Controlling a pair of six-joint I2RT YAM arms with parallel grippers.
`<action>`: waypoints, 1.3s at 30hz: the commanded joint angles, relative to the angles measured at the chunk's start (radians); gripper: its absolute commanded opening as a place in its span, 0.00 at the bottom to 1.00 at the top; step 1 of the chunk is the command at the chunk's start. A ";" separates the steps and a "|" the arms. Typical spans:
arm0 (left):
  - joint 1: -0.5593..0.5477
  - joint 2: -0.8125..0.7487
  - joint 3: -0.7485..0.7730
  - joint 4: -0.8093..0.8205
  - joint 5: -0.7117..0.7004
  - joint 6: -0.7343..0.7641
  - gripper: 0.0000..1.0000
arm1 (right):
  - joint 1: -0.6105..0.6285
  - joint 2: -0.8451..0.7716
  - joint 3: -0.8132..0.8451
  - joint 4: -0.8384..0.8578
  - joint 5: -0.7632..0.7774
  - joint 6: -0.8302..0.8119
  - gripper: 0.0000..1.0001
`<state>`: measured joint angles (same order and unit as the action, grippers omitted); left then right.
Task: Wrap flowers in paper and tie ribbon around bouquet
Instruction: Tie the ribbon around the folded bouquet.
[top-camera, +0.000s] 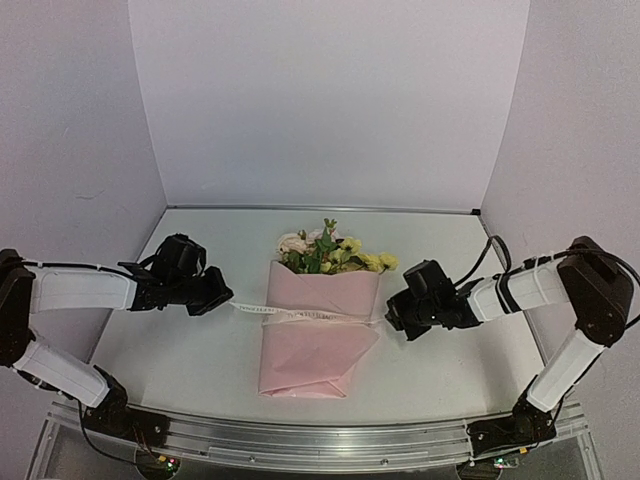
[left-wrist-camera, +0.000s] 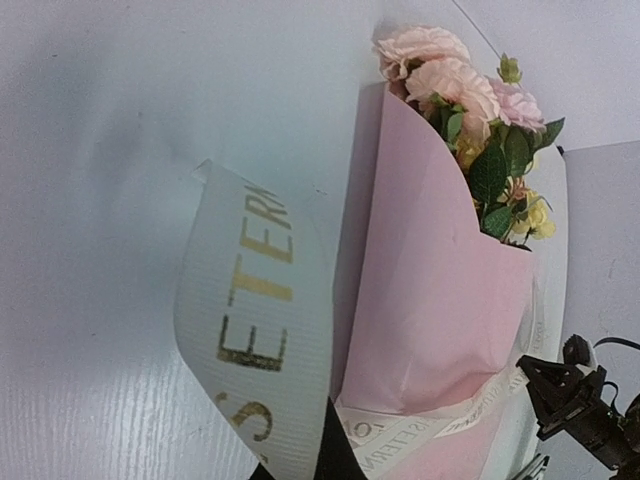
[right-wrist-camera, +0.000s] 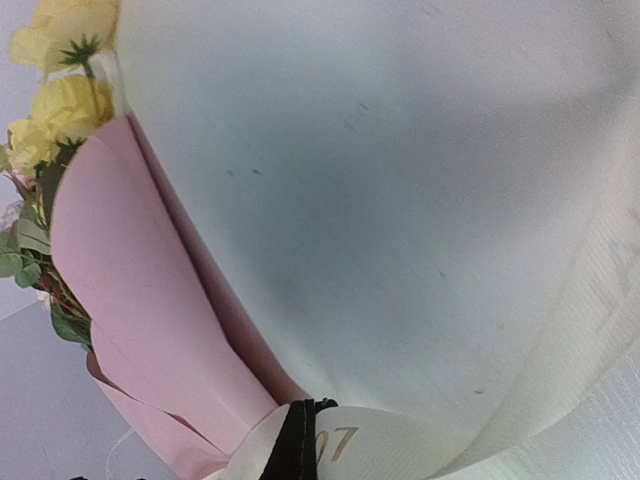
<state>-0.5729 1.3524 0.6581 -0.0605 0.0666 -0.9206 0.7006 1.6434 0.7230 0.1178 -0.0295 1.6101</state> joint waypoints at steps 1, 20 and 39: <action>0.070 -0.074 -0.053 -0.014 -0.035 -0.067 0.00 | -0.041 -0.071 0.080 -0.183 0.100 -0.200 0.00; 0.513 -0.111 -0.243 0.159 0.239 -0.168 0.00 | -0.268 -0.274 -0.185 -0.141 0.084 -0.286 0.00; 0.848 -0.041 -0.135 -0.020 0.253 -0.045 0.00 | -0.573 -0.425 -0.347 -0.125 -0.043 -0.380 0.00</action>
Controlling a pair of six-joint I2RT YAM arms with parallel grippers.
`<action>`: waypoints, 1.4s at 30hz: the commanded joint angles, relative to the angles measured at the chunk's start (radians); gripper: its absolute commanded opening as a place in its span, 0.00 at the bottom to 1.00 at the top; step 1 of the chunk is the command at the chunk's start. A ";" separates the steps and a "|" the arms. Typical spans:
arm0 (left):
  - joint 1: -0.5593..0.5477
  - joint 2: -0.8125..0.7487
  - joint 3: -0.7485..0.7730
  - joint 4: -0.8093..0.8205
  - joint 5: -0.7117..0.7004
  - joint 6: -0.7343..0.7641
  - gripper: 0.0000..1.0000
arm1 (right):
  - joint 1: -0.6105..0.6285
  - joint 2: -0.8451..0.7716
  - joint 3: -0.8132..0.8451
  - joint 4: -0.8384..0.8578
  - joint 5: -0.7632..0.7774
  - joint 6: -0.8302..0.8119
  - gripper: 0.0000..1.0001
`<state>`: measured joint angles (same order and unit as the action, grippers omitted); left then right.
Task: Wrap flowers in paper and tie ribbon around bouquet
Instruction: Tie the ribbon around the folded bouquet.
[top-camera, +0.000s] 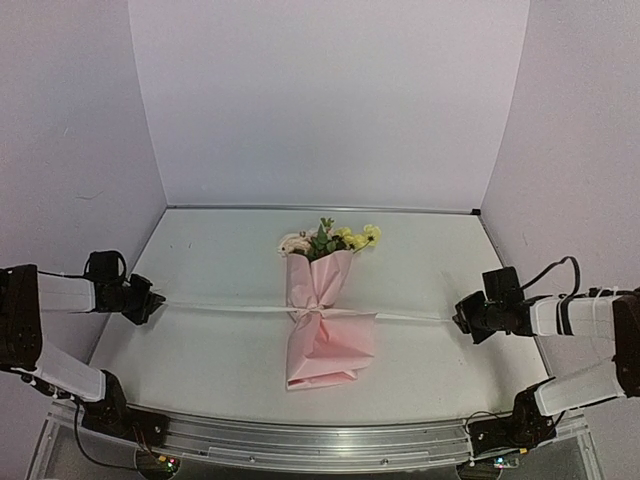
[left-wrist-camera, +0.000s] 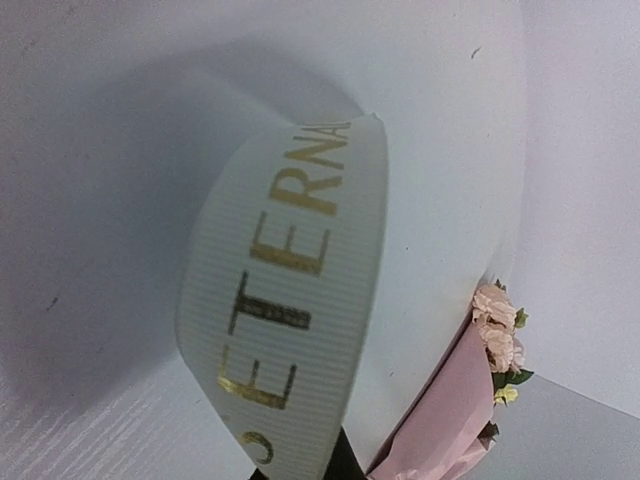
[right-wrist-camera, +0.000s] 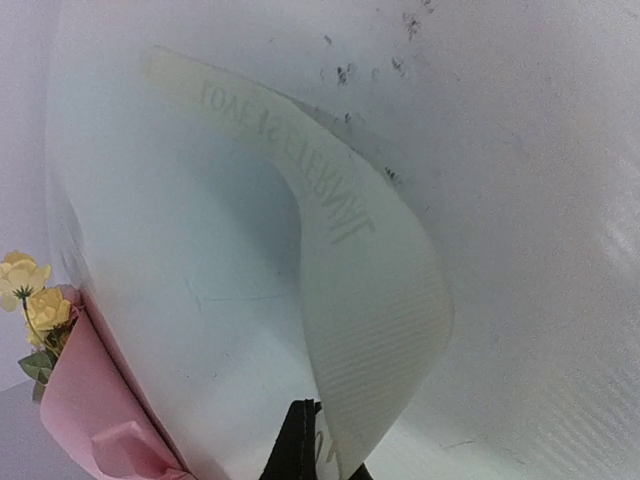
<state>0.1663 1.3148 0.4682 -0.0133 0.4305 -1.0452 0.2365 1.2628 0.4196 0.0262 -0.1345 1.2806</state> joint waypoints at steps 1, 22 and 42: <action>0.137 -0.006 0.057 -0.082 -0.111 0.093 0.00 | -0.129 -0.051 -0.050 -0.034 0.053 -0.058 0.00; 0.135 0.000 0.076 -0.126 -0.117 0.158 0.00 | -0.191 -0.071 0.026 -0.128 0.015 -0.186 0.00; 0.080 0.004 0.104 -0.136 -0.060 0.173 0.64 | -0.063 -0.054 0.101 -0.208 0.014 -0.166 0.63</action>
<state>0.2604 1.3663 0.5299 -0.1463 0.3871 -0.8868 0.1519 1.2575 0.4875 -0.1448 -0.1582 1.0939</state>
